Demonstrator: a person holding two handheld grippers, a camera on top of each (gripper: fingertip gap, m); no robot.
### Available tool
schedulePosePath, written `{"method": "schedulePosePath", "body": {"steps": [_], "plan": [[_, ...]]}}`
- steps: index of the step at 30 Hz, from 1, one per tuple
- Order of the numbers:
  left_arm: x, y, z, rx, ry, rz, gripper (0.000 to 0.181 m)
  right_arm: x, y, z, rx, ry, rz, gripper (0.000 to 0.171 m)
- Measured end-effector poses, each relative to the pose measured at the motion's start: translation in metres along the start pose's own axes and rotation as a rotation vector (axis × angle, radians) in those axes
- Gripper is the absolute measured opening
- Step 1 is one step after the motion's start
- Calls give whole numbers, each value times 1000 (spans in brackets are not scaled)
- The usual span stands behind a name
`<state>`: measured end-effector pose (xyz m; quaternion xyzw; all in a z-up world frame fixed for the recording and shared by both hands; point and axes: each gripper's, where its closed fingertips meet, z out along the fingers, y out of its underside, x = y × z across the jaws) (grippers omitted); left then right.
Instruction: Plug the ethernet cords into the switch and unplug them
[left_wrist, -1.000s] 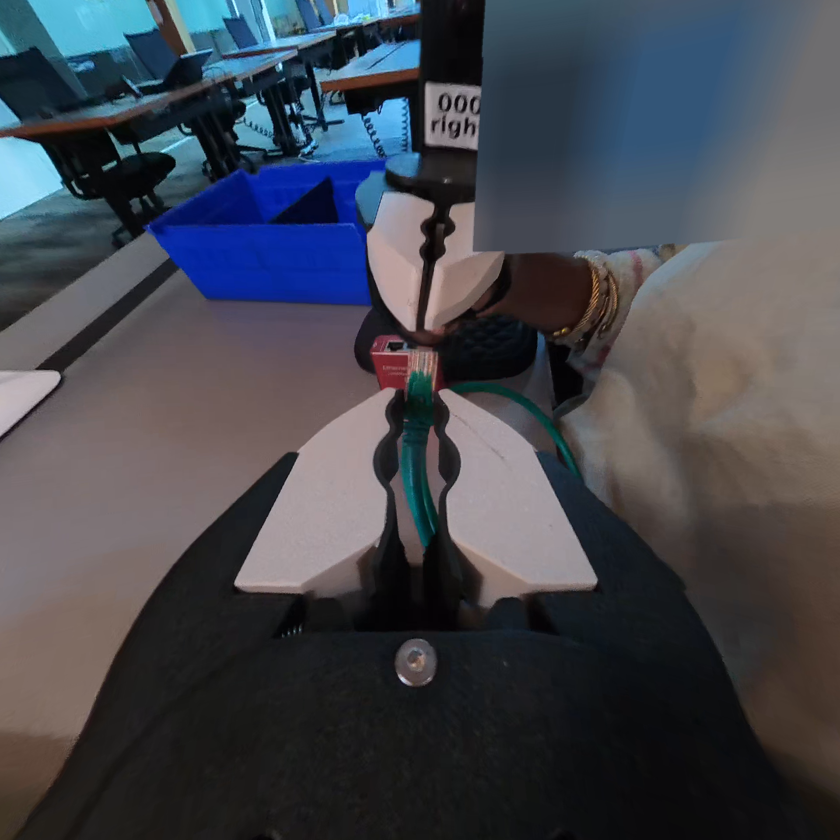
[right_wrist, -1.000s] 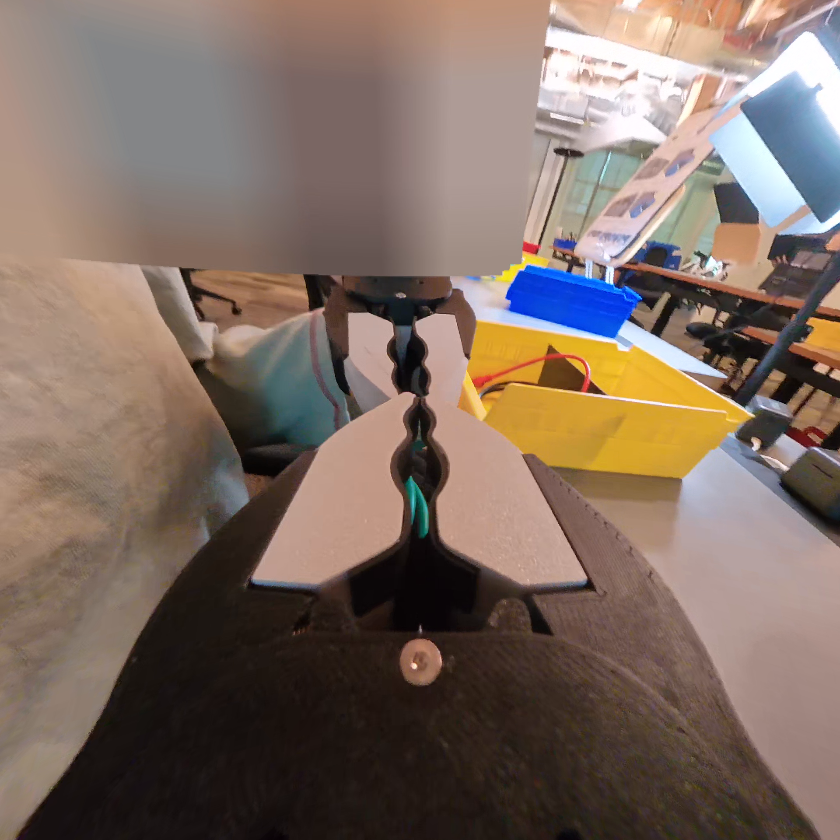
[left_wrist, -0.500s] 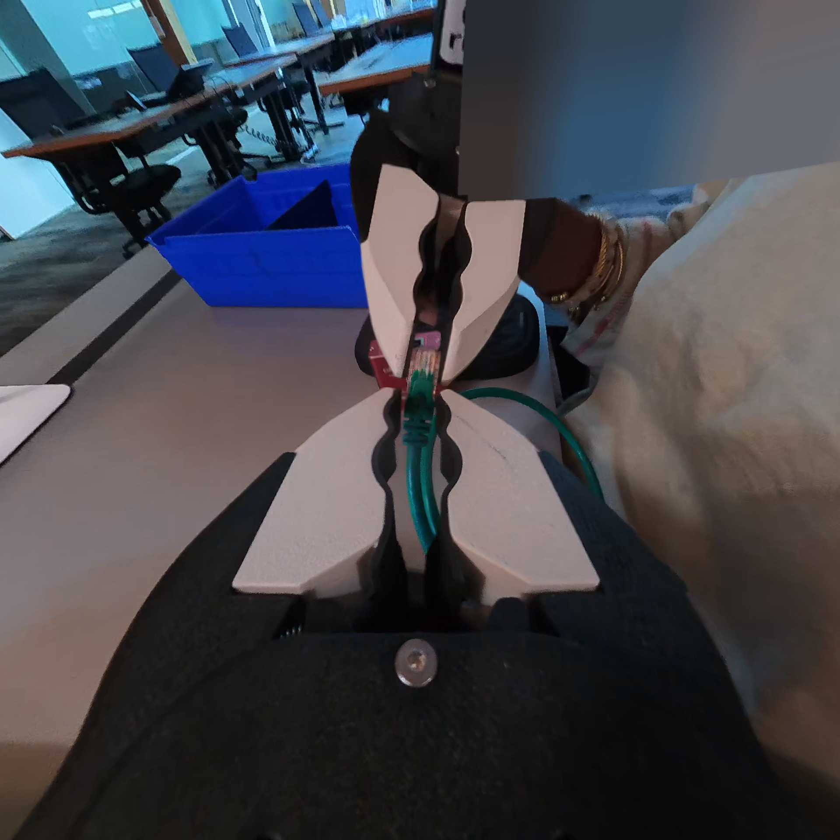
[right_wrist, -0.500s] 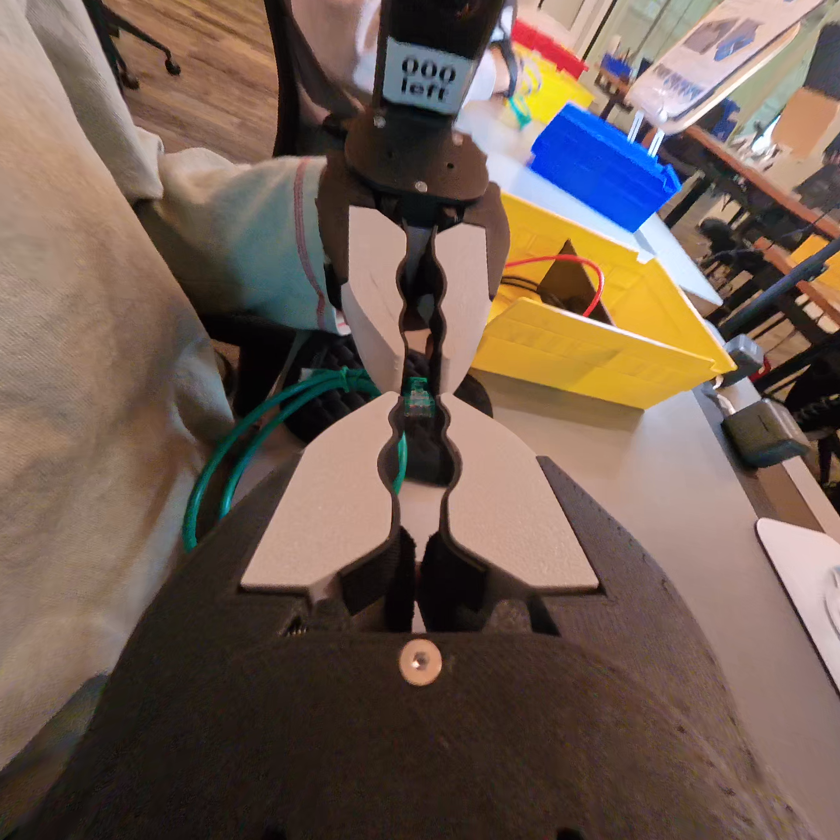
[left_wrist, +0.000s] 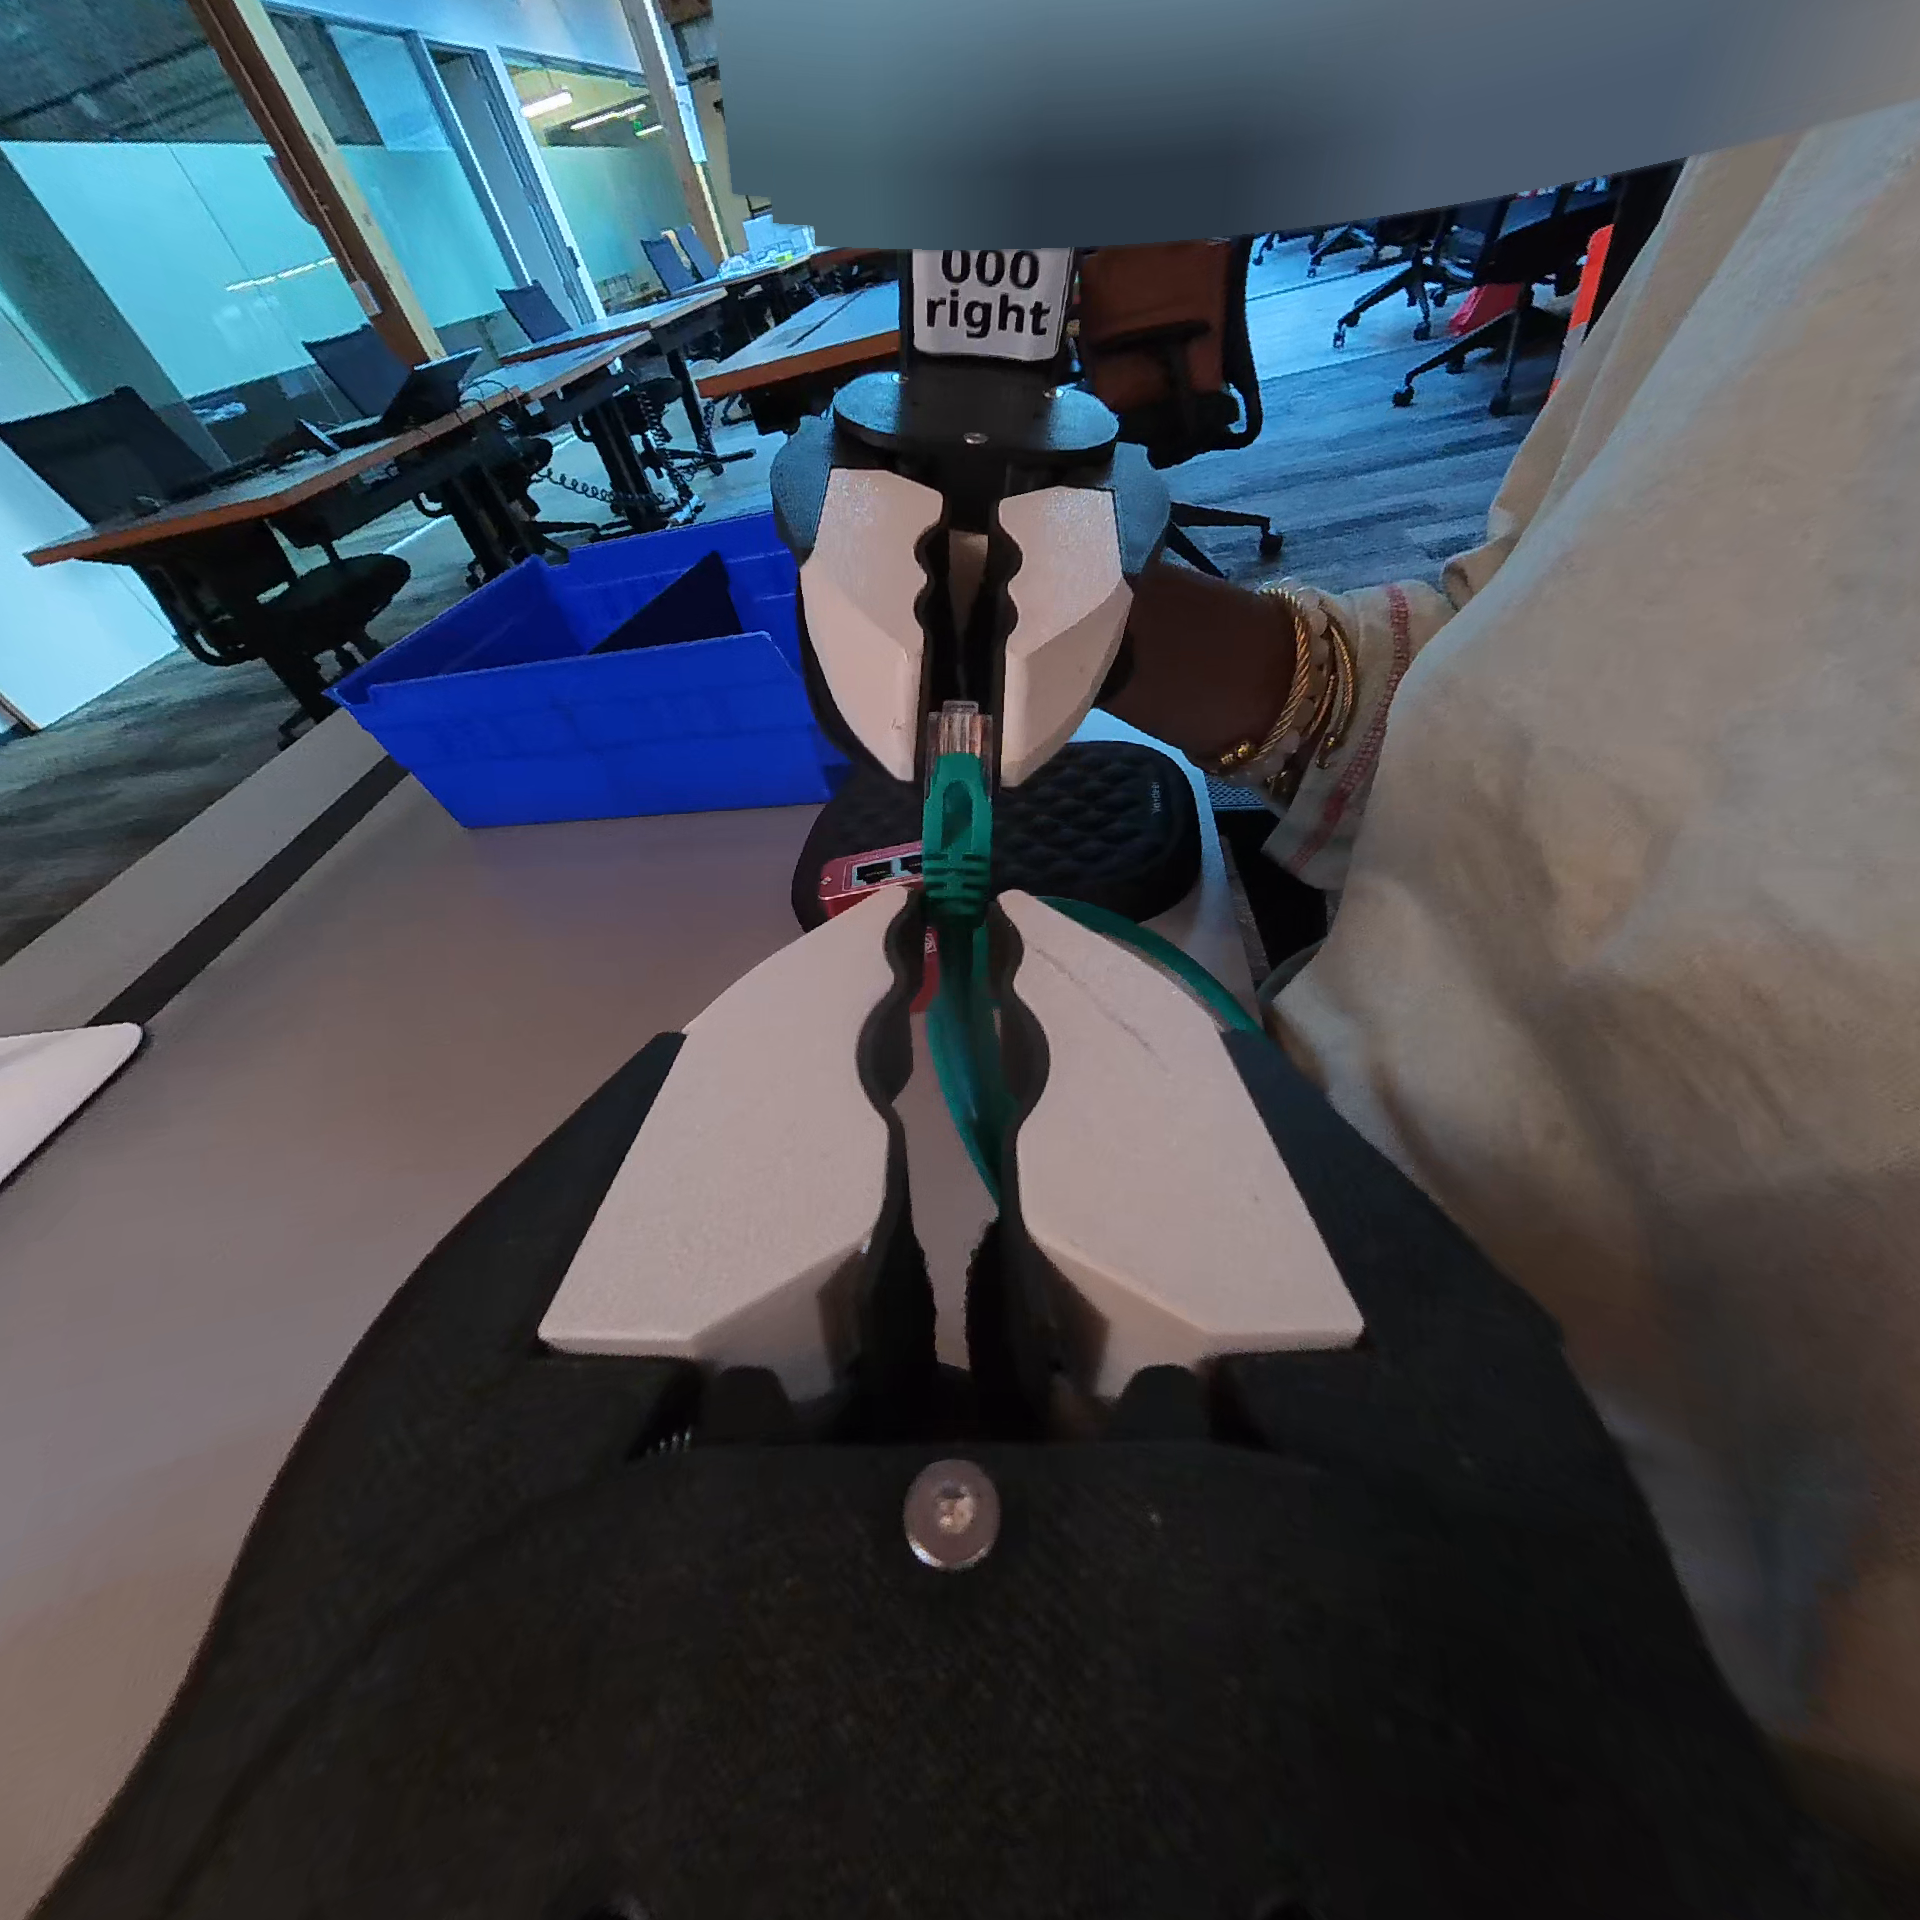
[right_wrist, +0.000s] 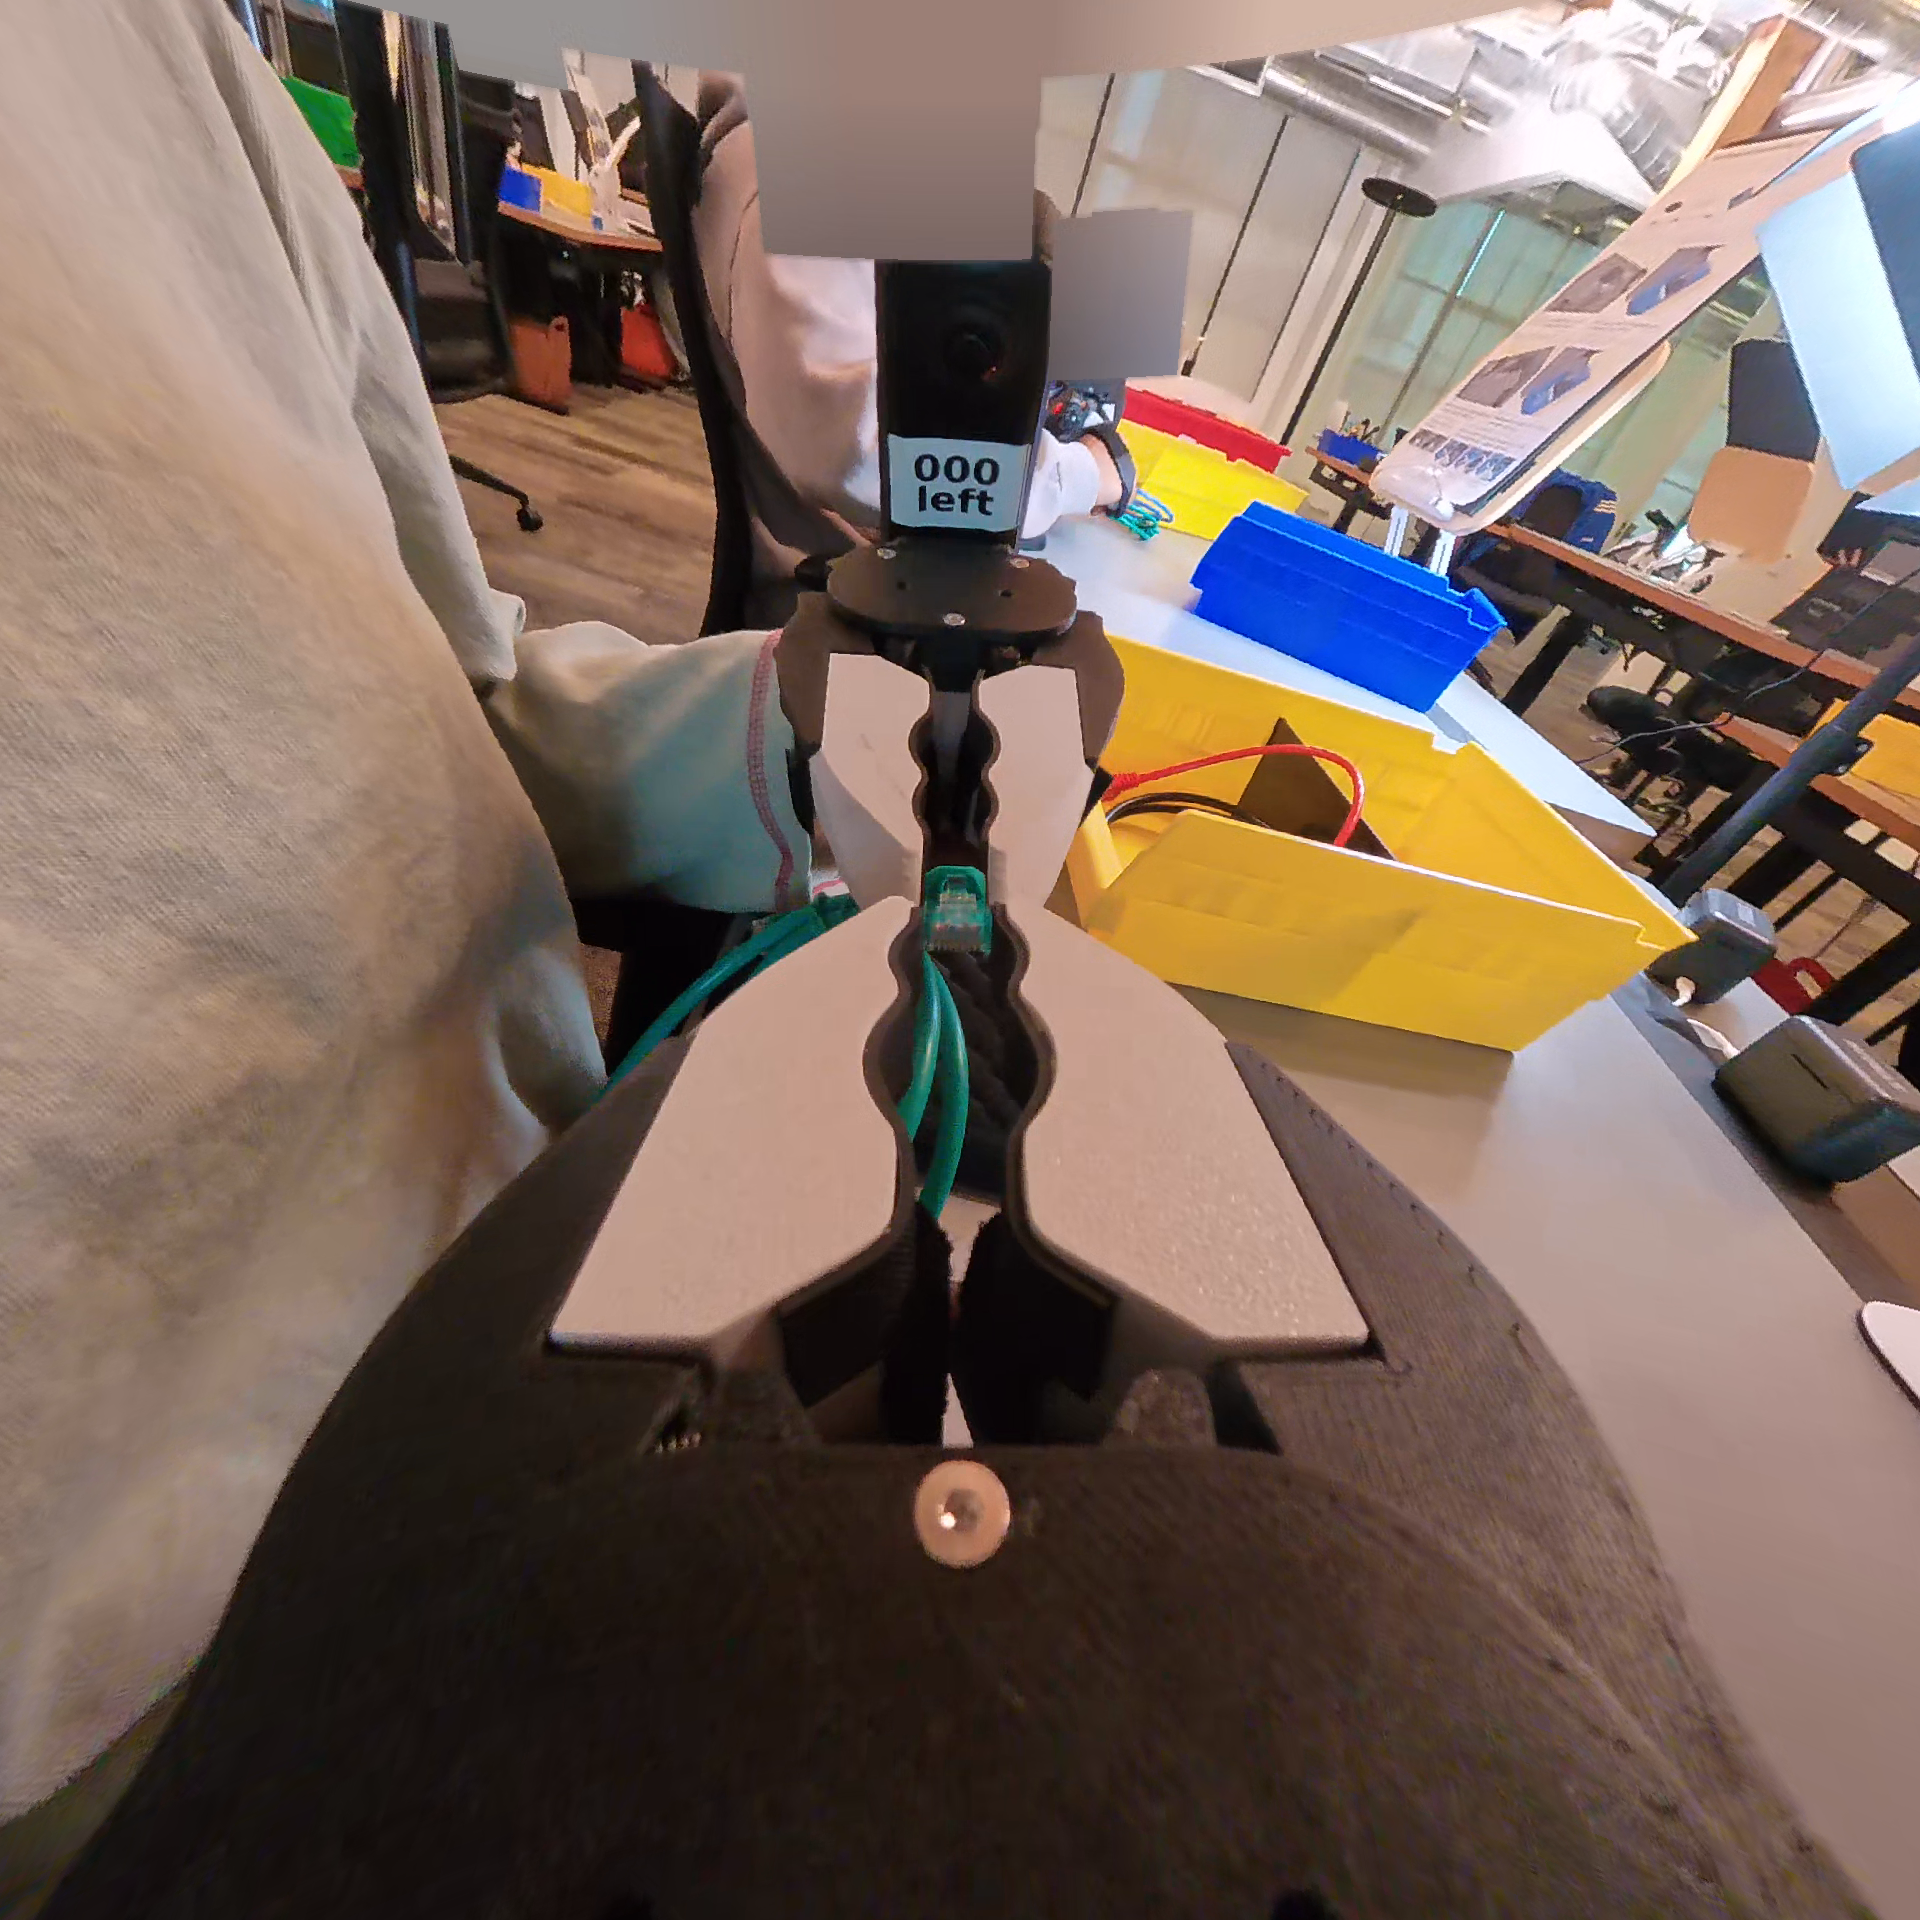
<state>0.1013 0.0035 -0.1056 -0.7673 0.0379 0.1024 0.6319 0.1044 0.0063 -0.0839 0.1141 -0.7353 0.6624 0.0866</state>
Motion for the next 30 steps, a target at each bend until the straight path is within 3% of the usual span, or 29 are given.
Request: {"method": "schedulePosePath", "body": {"steps": [7,10,15,18,23,26,30], "plan": [[-5,9,1,-77,-15,-79,10,7,6,-10,-77,60,-17,15],[-11,19,-11,-197,-64,-78,11,22,5,-43,-114,185,-26,50],[-10,26,-17,-251,-66,-58,11,18,73,-90,-392,188,140,84],[-8,28,-11,-242,-53,-63,11,11,105,-92,-467,132,199,85],[-2,32,-6,-270,-17,-59,11,11,121,-84,-569,71,216,87],[-1,34,-5,-274,-9,-65,11,10,123,-82,-783,-4,170,96],[-1,35,-3,-263,-13,-67,10,9,135,-83,-1112,-130,144,94]]}}
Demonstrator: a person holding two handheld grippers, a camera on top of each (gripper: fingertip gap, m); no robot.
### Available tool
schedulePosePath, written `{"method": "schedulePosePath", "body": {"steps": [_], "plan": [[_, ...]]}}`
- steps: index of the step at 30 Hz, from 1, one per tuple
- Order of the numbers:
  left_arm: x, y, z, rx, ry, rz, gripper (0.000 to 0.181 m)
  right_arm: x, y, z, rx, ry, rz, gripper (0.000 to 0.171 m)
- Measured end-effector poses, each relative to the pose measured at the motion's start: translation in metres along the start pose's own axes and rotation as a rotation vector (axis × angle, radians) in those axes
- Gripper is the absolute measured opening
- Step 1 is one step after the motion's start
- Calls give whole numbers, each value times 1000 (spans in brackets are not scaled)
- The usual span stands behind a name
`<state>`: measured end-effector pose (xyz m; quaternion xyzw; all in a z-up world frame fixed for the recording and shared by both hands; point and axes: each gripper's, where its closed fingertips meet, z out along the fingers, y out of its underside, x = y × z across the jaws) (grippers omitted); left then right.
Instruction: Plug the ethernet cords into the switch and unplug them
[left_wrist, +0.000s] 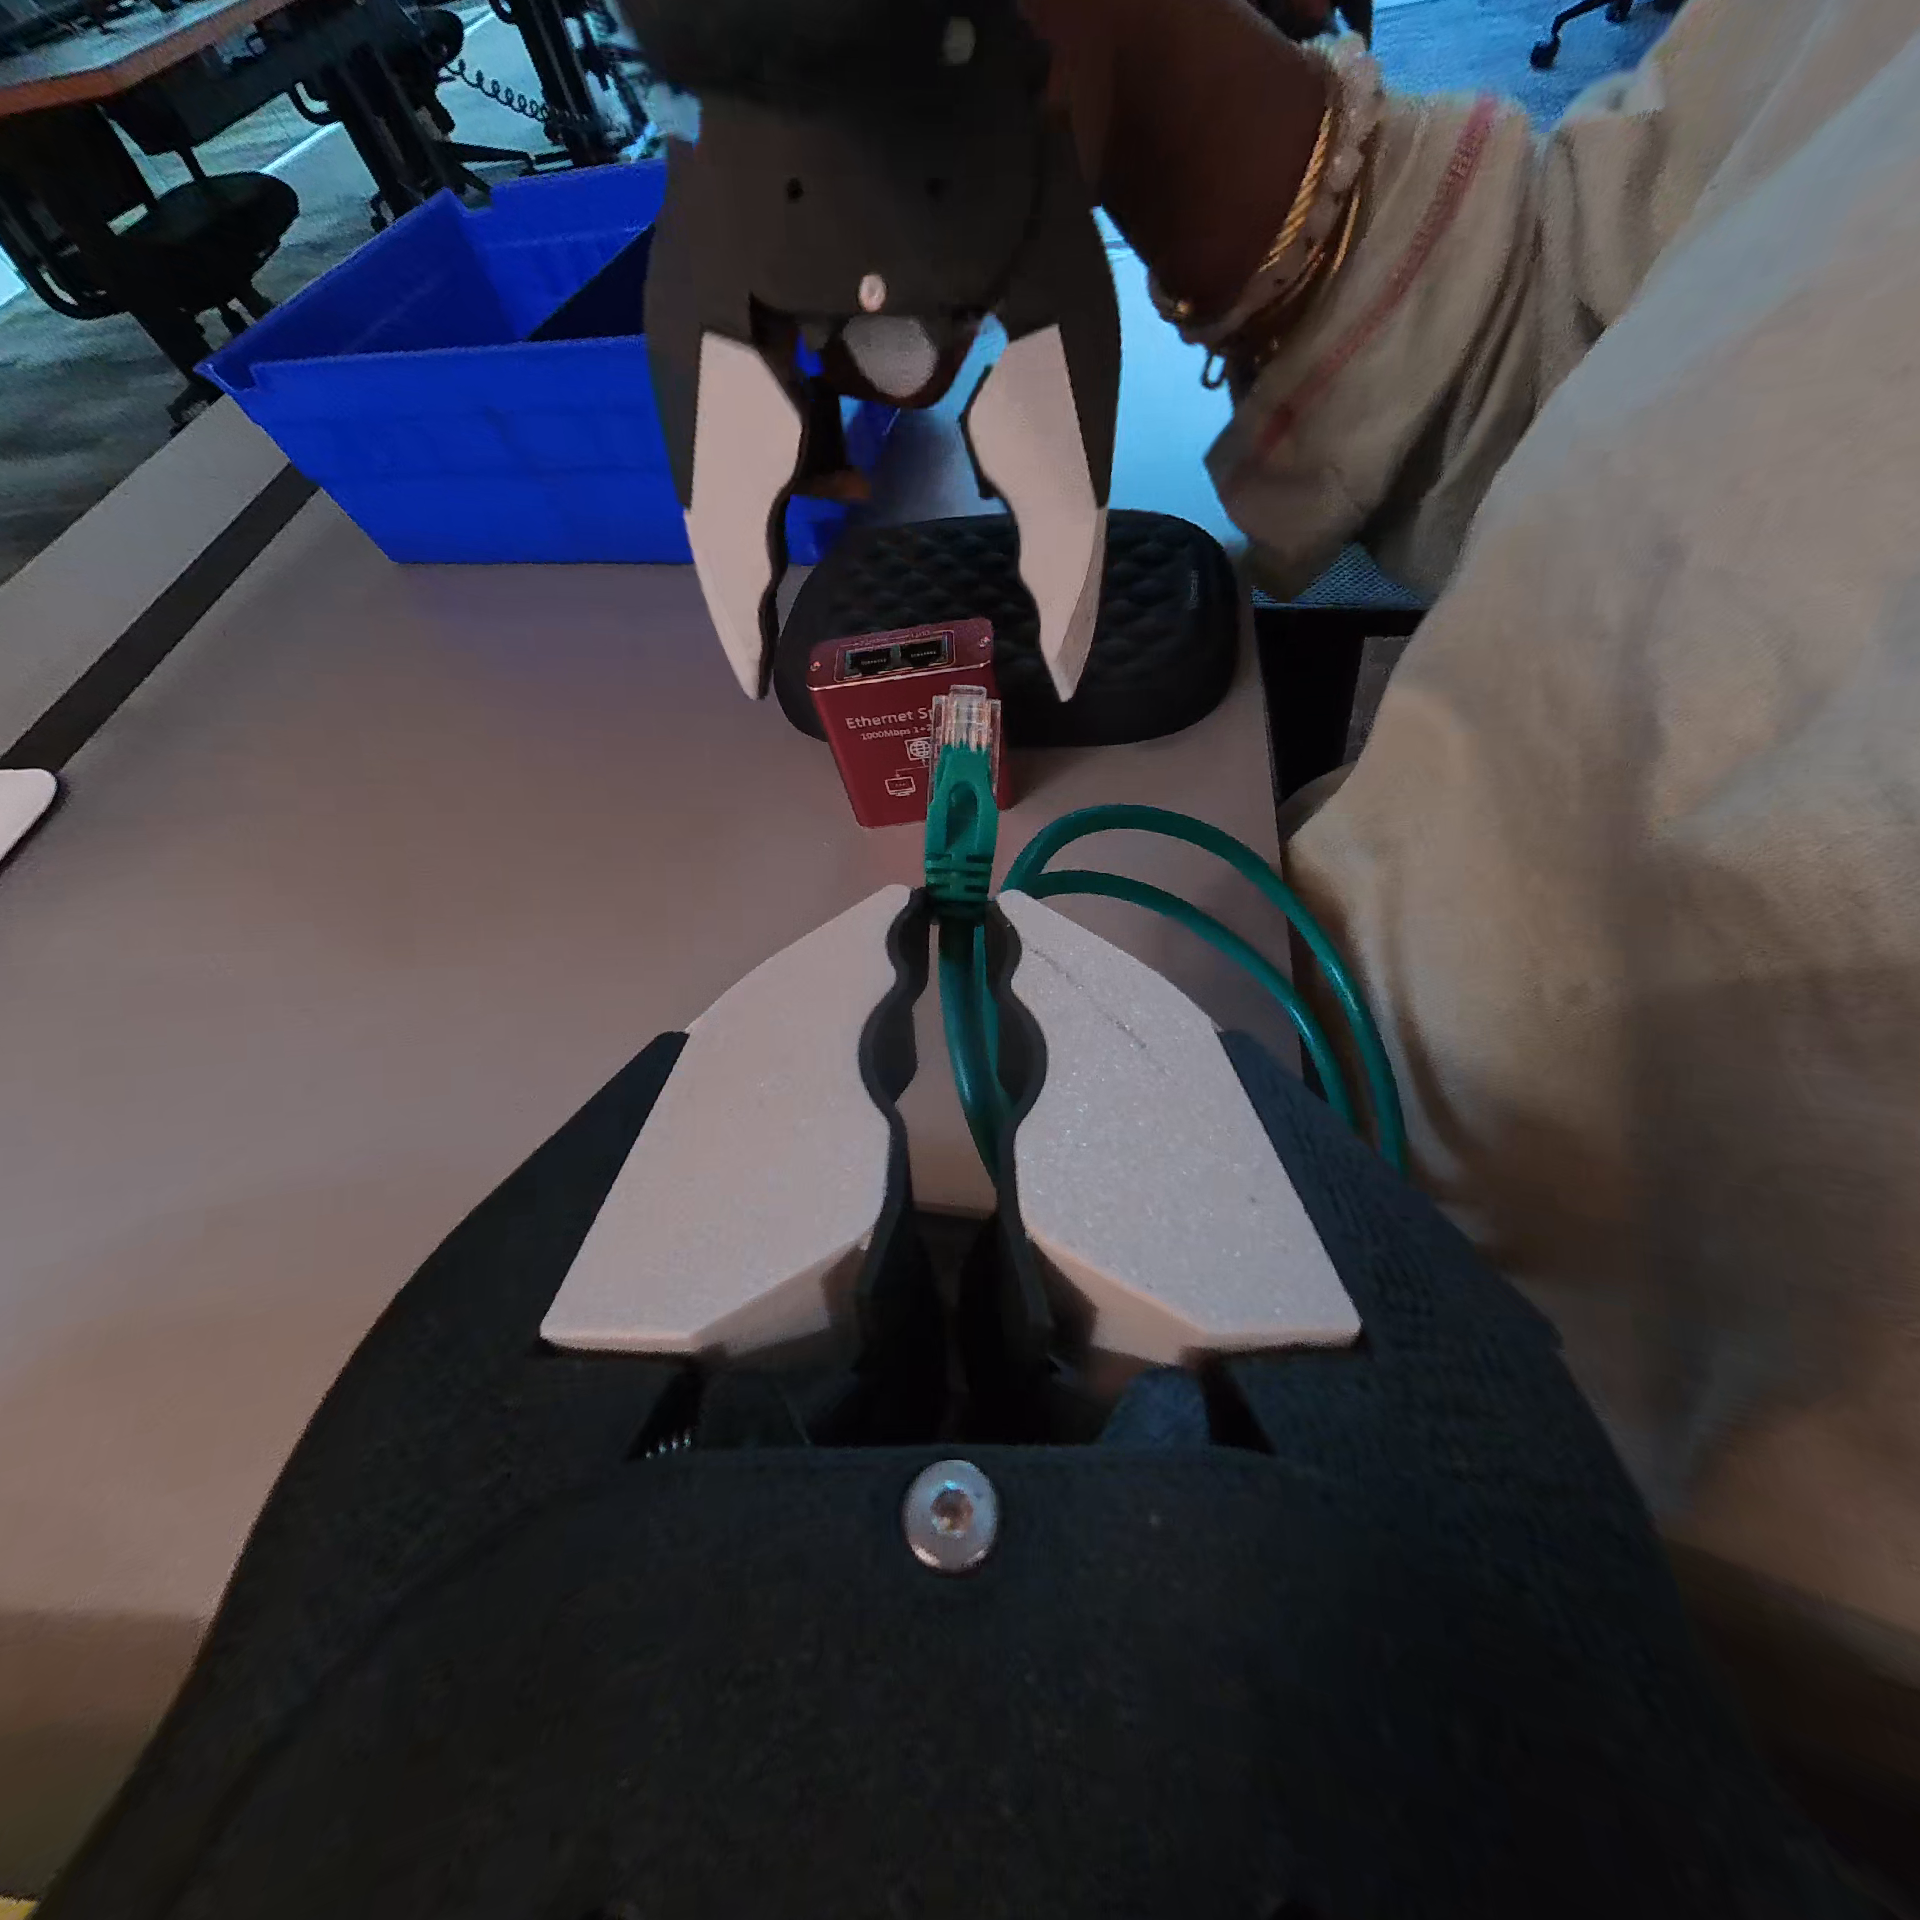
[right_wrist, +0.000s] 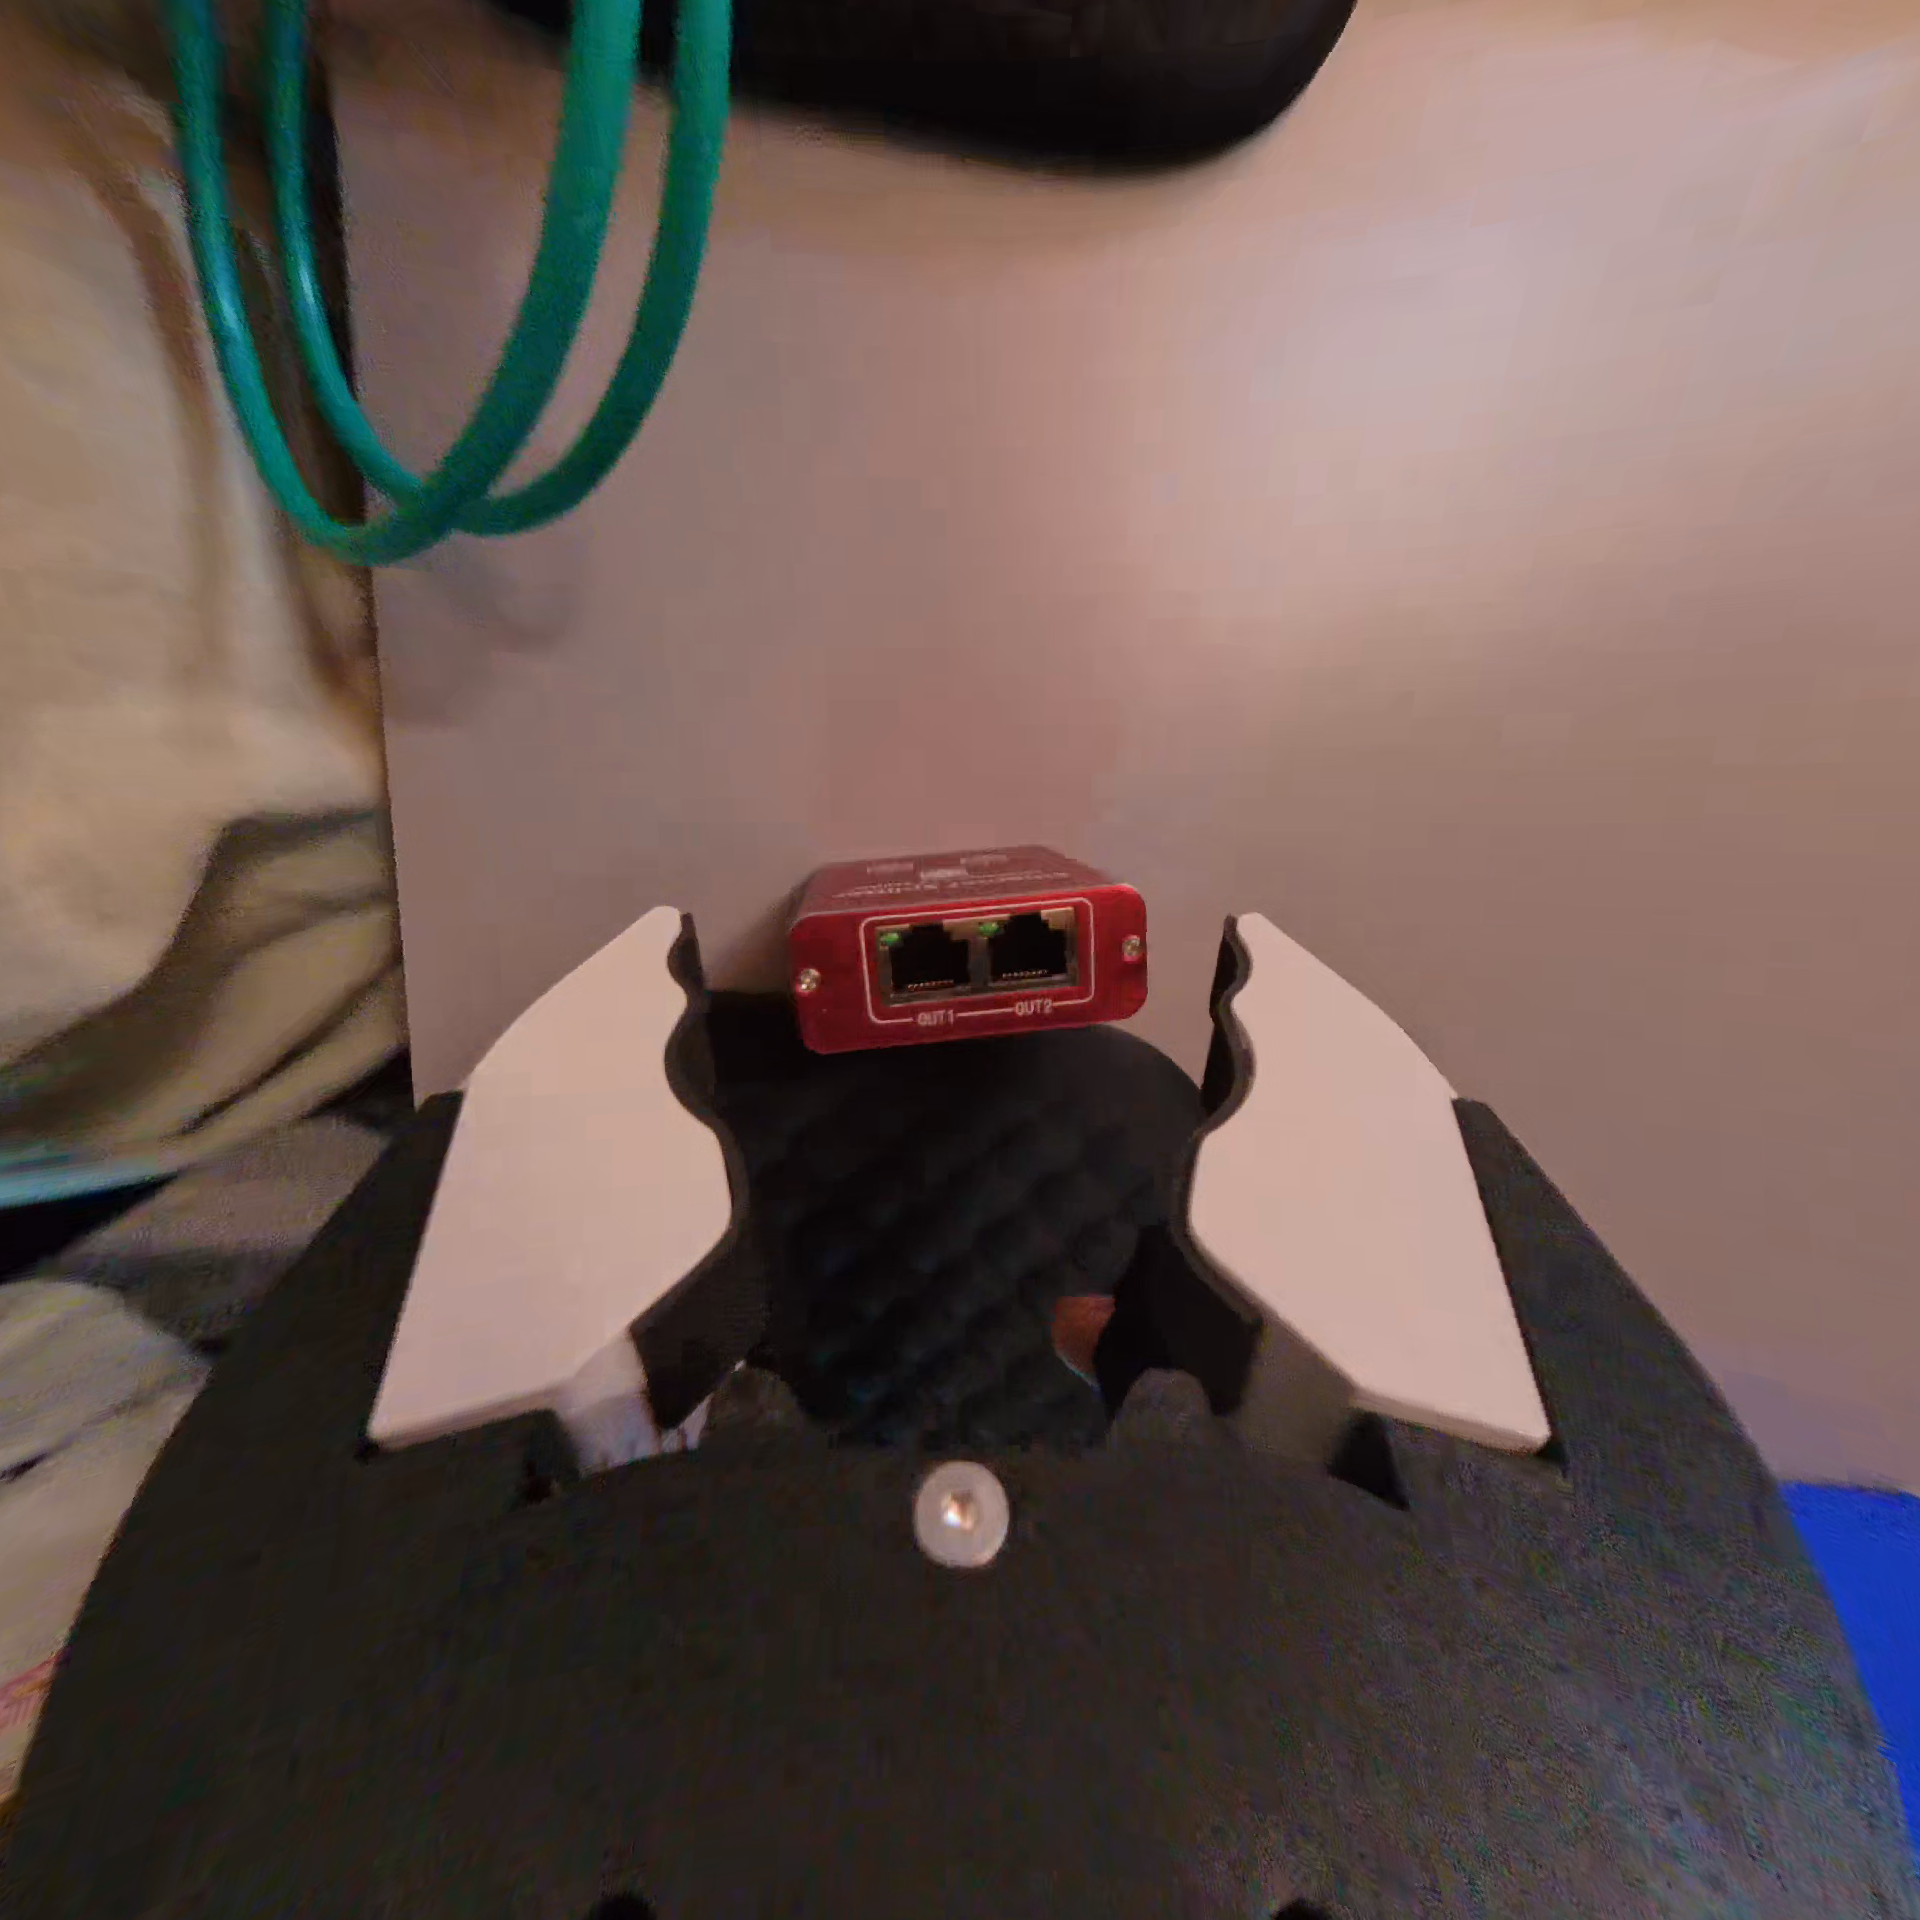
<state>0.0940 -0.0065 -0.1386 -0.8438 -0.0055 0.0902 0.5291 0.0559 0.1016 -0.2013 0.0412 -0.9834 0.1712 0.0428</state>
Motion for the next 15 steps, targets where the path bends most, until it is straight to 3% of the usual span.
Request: {"method": "schedulePosePath", "body": {"steps": [5,15], "plan": [[0,-1,-4,19,-5,1,10,-3,13,23,-188,-125,3,93],[-4,3,-5,39,-18,-25,11,-5,19,37,-234,-124,16,91]]}}
